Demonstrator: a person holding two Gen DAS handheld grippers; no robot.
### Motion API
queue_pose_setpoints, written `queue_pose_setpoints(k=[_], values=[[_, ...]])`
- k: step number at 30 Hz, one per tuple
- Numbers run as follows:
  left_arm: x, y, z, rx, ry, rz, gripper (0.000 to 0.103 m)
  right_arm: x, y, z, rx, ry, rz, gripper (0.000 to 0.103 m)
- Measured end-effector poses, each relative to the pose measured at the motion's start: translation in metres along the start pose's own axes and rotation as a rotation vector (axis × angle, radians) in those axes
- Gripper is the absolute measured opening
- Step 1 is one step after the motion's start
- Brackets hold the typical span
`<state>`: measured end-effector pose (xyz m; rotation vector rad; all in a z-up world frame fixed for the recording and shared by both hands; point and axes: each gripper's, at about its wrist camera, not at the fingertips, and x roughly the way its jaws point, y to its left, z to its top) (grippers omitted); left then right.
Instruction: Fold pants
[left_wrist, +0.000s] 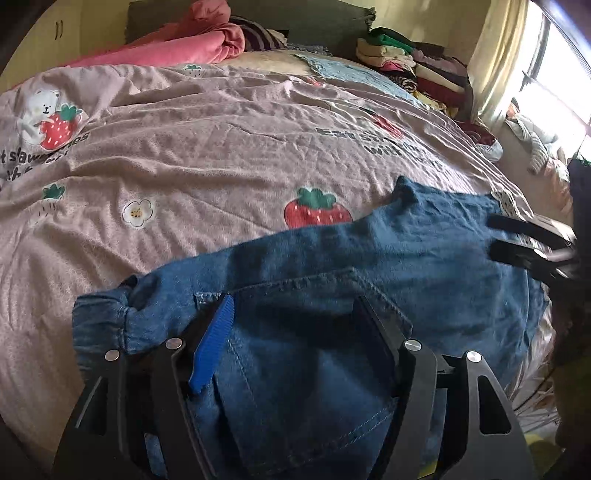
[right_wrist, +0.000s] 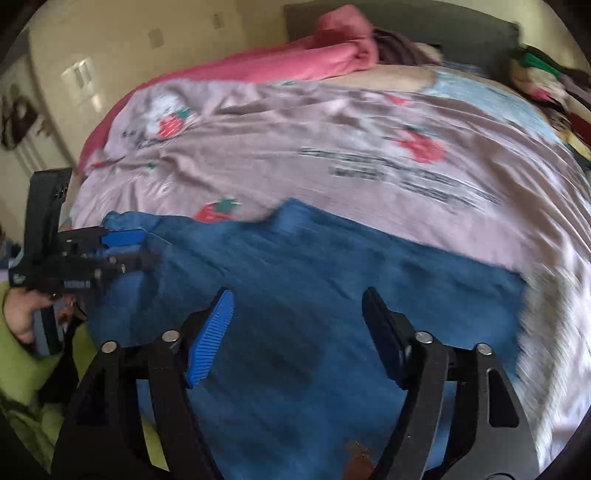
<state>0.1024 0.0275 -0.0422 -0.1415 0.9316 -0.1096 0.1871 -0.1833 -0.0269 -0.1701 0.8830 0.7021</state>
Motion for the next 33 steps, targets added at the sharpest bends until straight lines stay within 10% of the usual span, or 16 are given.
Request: queue_pose_setpoints(k=[5, 15, 33], values=[[-0.004, 0.005, -0.005, -0.022, -0.016, -0.030, 0.065, 0.051, -0.004, 0.013, 0.002, 0.142, -0.097, 0.071], [-0.003, 0.008, -0.007, -0.025, -0.035, -0.048, 0.066, 0.029, -0.069, 0.001, 0.147, 0.096, -0.247, 0.068], [-0.055, -0.035, 0.007, 0.015, -0.131, -0.104, 0.098, -0.146, -0.088, -0.062, 0.233, -0.142, -0.373, 0.086]])
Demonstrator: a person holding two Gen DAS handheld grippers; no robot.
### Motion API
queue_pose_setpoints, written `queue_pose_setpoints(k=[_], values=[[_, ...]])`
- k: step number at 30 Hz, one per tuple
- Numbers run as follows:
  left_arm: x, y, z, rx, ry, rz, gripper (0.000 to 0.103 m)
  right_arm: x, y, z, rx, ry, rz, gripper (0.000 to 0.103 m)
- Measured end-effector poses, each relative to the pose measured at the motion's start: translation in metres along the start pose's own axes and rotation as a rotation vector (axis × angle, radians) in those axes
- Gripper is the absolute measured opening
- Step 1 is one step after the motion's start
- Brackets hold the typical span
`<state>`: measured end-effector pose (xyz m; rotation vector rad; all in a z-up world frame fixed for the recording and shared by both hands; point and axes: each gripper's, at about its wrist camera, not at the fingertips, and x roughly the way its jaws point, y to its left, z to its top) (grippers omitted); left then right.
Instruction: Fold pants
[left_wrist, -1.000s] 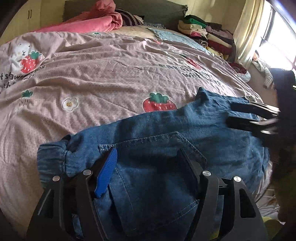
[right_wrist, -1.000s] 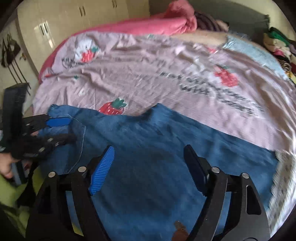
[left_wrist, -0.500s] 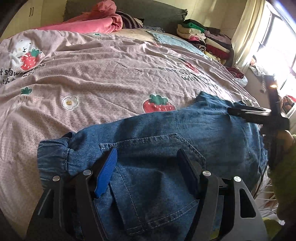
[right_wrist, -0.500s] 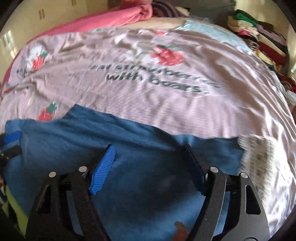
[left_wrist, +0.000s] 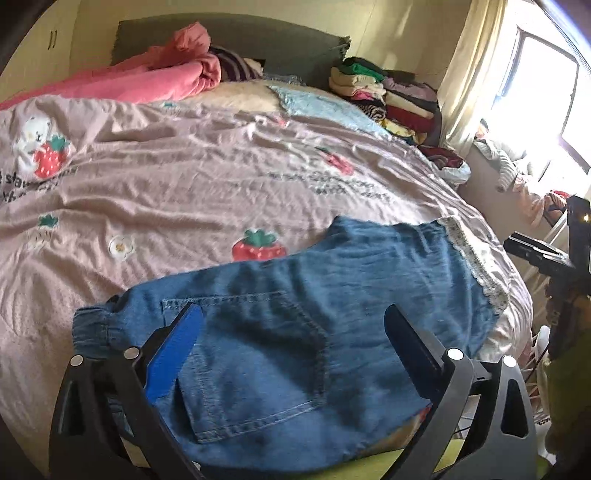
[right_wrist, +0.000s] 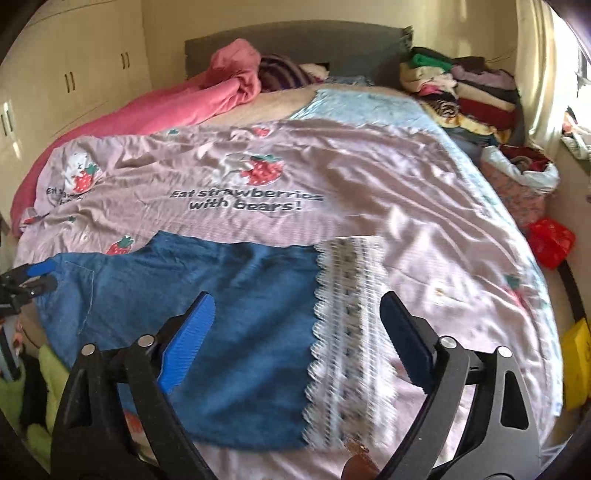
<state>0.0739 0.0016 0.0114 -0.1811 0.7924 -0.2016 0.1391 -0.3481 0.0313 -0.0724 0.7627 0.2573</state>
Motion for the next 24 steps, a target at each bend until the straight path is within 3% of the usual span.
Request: queue_pose_setpoints(k=[7, 17, 21, 24], values=[[-0.007, -0.029, -0.004, 0.052, -0.004, -0.007, 0.098, -0.017, 0.001, -0.023, -0.007, -0.008, -0.016, 0.088], [0.041, -0.083, -0.034, 0.193, 0.123, -0.003, 0.098, 0.025, 0.041, -0.063, -0.064, 0.103, 0.060, 0.088], [0.065, -0.089, -0.048, 0.256, 0.193, 0.065, 0.098, 0.041, 0.041, -0.075, -0.088, 0.148, 0.022, 0.088], [0.076, -0.085, -0.057, 0.263, 0.231, 0.084, 0.098, 0.051, 0.031, -0.086, -0.095, 0.210, -0.058, 0.087]])
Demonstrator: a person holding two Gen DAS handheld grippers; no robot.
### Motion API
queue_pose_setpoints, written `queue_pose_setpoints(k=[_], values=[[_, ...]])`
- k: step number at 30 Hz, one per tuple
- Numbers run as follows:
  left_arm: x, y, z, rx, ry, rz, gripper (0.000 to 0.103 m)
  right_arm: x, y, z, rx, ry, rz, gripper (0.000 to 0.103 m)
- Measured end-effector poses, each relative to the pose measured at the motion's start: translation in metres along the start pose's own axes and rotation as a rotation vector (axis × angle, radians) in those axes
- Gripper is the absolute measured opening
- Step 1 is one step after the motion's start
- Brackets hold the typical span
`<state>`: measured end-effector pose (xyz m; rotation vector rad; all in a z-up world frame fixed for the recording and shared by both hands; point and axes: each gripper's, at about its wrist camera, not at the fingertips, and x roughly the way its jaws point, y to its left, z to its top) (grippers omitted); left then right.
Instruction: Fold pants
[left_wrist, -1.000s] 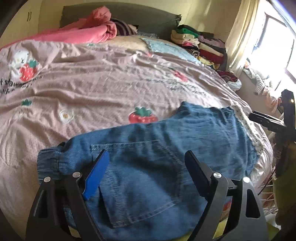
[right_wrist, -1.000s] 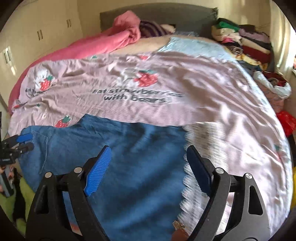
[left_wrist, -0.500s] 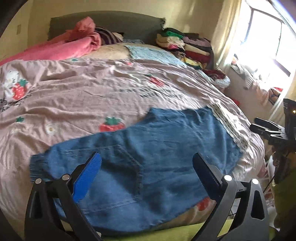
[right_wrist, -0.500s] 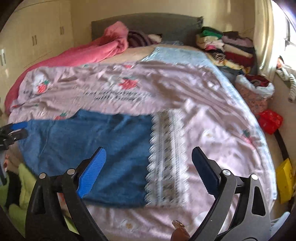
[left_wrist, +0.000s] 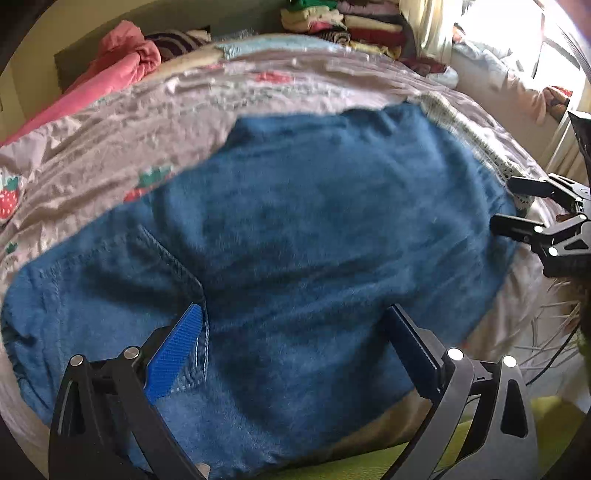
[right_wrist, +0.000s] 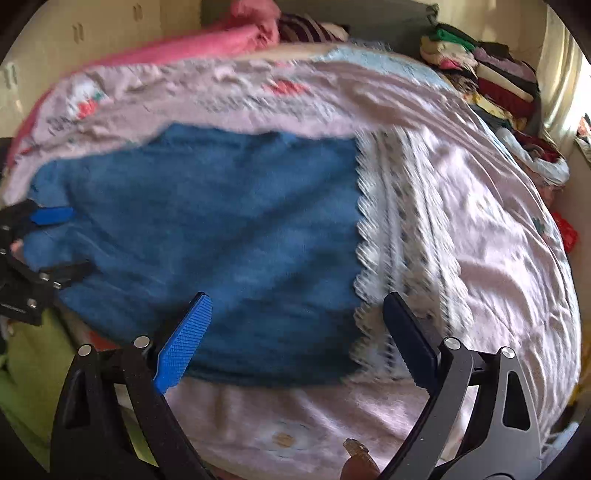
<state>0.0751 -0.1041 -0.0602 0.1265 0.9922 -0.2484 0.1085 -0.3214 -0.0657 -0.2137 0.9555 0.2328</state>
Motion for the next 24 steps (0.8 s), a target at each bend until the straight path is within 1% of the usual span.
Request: queue_pose_setpoints(k=[4, 9, 12, 14, 16, 18, 22, 24], values=[[0.001, 0.008, -0.004, -0.012, -0.014, -0.034, 0.098, -0.002, -0.004, -0.010, -0.003, -0.004, -0.003, 0.086], [0.001, 0.008, -0.005, -0.018, -0.025, -0.042, 0.098, 0.000, -0.003, -0.008, 0.008, 0.006, -0.008, 0.086], [0.000, 0.009, -0.002, -0.028, -0.020, -0.049, 0.098, -0.005, -0.008, 0.000, 0.043, 0.013, 0.030, 0.086], [-0.002, 0.009, -0.001, -0.024, -0.016, -0.052, 0.098, -0.013, -0.014, 0.007, 0.083, -0.009, 0.074, 0.086], [-0.007, 0.012, -0.001, -0.046, -0.024, -0.074, 0.098, -0.019, -0.018, 0.012, 0.106, -0.032, 0.090, 0.087], [-0.012, 0.015, 0.000, -0.067, -0.034, -0.084, 0.098, -0.026, -0.022, 0.015, 0.117, -0.056, 0.083, 0.087], [-0.022, 0.017, 0.003, -0.071, -0.057, -0.056, 0.098, -0.034, -0.026, 0.016, 0.125, -0.078, 0.066, 0.087], [-0.028, 0.017, 0.006, -0.073, -0.071, -0.056, 0.098, -0.038, -0.031, 0.015, 0.140, -0.088, 0.062, 0.087]])
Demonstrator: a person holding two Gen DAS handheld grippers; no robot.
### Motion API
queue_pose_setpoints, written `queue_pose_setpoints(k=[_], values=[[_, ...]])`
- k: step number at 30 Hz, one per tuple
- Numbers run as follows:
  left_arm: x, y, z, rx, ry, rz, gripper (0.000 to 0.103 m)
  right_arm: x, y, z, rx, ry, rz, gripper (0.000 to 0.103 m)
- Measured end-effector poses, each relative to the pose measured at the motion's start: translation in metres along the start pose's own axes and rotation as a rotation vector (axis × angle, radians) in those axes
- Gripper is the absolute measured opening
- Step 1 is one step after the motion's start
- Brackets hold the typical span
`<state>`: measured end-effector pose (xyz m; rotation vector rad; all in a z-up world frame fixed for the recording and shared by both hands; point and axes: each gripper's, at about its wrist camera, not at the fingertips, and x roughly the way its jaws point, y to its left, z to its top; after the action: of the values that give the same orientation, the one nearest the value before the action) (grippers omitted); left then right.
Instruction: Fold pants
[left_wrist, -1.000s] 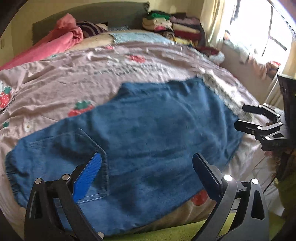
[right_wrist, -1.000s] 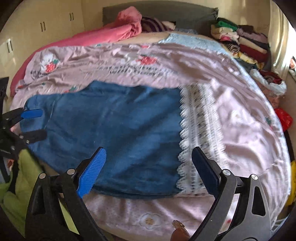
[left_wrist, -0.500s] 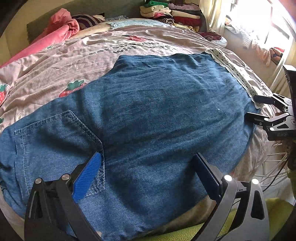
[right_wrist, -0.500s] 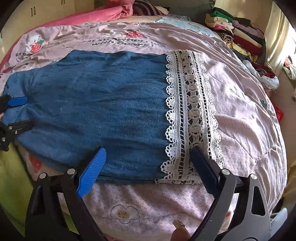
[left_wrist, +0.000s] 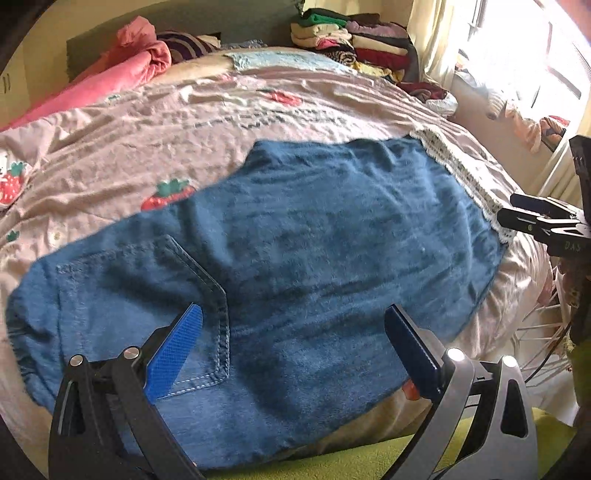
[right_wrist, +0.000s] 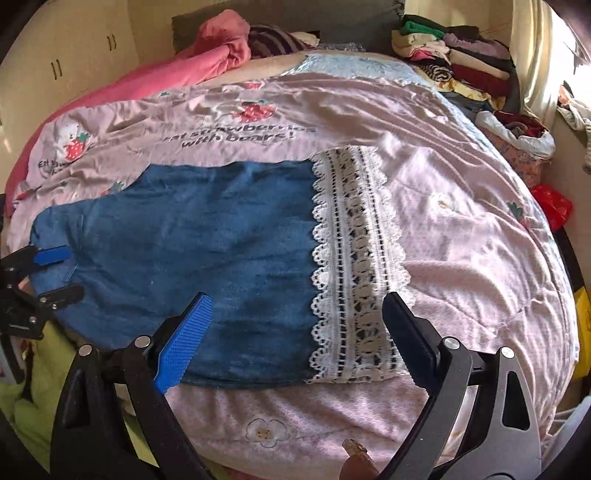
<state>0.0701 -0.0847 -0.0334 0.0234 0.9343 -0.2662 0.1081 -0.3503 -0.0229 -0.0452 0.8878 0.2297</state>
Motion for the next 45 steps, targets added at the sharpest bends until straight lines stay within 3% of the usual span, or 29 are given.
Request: queue_pose_setpoints(k=[15, 25, 35, 41, 45], values=[[-0.039, -0.006, 0.030, 0.016, -0.089, -0.025, 0.098, -0.027, -0.027, 0.009, 0.054, -0.067, -0.025, 0.090], [-0.036, -0.017, 0.071, 0.070, -0.109, -0.020, 0.098, -0.030, -0.047, 0.006, 0.088, -0.080, -0.023, 0.090], [0.011, -0.042, 0.116, 0.144, -0.069, -0.050, 0.098, -0.004, -0.060, -0.007, 0.155, -0.021, 0.051, 0.090], [0.055, -0.064, 0.142, 0.213, -0.017, -0.141, 0.098, 0.014, -0.058, -0.016, 0.178, 0.020, 0.111, 0.090], [0.086, -0.084, 0.159, 0.301, 0.013, -0.151, 0.098, 0.023, -0.061, -0.018, 0.195, 0.032, 0.128, 0.090]])
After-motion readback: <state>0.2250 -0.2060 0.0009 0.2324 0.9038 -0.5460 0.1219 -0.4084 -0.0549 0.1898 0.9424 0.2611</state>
